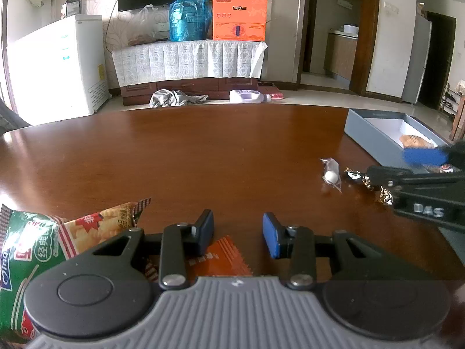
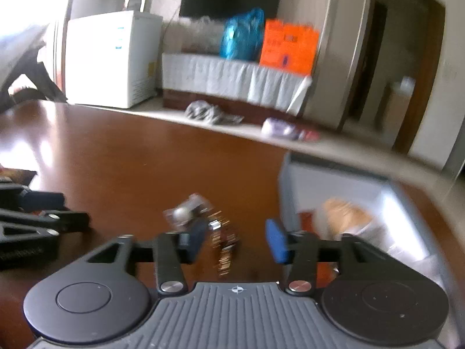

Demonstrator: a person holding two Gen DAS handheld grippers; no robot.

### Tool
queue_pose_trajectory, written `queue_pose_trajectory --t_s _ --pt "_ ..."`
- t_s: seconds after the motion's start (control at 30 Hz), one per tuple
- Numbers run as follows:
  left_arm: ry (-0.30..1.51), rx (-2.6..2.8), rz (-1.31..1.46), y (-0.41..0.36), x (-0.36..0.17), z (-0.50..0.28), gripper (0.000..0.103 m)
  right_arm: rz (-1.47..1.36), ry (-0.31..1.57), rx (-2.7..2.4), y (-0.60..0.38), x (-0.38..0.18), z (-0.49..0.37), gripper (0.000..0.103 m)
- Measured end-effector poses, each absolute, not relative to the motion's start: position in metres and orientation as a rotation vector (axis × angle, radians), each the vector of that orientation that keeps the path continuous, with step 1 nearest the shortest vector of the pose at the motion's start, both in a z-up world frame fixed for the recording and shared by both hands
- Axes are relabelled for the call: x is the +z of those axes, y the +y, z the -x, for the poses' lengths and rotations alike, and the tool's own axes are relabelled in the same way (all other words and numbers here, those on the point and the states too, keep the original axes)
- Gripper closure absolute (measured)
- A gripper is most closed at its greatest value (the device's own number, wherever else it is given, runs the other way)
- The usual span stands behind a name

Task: Organize snacks
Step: 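Grasp the orange wrapped packet with the left gripper while the right grasps the brown foil candy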

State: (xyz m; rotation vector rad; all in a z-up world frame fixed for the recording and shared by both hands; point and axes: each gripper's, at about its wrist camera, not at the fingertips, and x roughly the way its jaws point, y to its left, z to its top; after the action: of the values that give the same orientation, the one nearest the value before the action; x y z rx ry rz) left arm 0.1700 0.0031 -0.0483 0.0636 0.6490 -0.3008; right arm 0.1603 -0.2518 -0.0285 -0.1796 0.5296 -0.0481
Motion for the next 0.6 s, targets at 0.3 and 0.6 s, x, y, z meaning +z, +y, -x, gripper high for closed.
queue_pose_trajectory --t_s 0.3,0.6 --pt "0.655 -0.270 -0.052 0.025 -0.048 -0.173 0.052 0.135 0.426 0.173 -0.252 -0.012 -0.148 0.026" --pt "0.670 -0.258 0.036 0.052 -0.049 -0.177 0.021 0.095 0.647 0.049 -0.255 -0.046 -0.188 0.032"
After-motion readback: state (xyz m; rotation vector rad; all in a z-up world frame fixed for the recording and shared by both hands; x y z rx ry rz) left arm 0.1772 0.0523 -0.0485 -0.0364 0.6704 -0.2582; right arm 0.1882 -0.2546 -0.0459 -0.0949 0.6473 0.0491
